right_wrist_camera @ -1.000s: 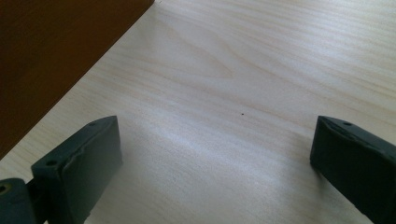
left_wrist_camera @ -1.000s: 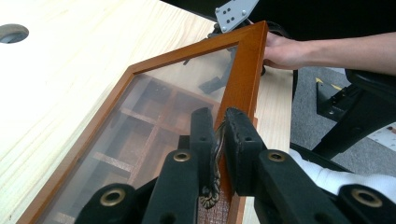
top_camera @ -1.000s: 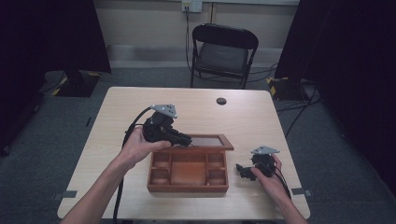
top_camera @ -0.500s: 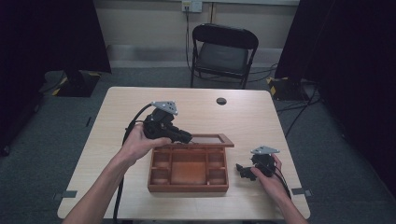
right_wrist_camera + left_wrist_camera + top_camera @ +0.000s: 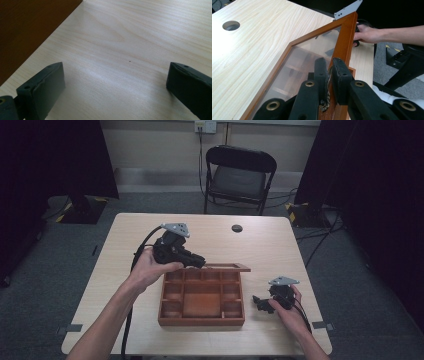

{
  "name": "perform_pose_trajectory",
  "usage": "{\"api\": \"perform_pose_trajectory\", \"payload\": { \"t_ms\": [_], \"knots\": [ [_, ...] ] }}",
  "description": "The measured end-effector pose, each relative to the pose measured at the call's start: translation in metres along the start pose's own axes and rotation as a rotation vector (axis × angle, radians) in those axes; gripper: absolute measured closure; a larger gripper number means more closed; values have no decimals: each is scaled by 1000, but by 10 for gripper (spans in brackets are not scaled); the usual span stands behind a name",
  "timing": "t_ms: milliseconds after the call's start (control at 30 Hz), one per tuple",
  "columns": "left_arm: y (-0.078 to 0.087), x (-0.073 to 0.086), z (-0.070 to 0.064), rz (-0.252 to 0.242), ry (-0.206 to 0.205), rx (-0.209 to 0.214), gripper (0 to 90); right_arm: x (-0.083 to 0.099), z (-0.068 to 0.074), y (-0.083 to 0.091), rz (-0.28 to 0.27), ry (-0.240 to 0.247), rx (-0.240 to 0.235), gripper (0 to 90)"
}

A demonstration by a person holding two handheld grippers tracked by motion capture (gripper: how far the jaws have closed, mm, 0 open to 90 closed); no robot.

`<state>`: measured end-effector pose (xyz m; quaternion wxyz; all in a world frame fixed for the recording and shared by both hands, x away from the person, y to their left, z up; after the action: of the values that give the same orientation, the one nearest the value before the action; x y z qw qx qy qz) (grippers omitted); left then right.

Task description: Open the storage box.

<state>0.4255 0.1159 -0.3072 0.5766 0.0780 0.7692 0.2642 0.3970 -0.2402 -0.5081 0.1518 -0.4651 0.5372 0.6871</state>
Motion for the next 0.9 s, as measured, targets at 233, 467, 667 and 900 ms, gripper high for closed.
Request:
{"api": "perform_pose_trajectory", "payload": {
  "t_ms": [233,467,667,900],
  "knots": [
    [0,-2,1,3,-7,-7,827,0,0,0,0,0,0,8],
    [1,-5,2,8,-17,-15,829,0,0,0,0,1,0,8],
    [2,-7,3,-6,-12,-21,840,0,0,0,1,0,0,7],
    [1,-8,4,-3,-11,-24,841,0,0,0,0,0,0,7]
  ]
}}
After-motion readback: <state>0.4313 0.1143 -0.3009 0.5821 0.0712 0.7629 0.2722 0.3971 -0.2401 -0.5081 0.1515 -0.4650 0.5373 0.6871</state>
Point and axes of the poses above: each handheld gripper's, and its own axes: y roughly backward along the jaws, x roughly out of its underside, z roughly to its left, the point moved 1 cm from there along -y, roughly forward along the jaws, and after that the axes turned 8 degrees about -z, right-handed, at the moved point
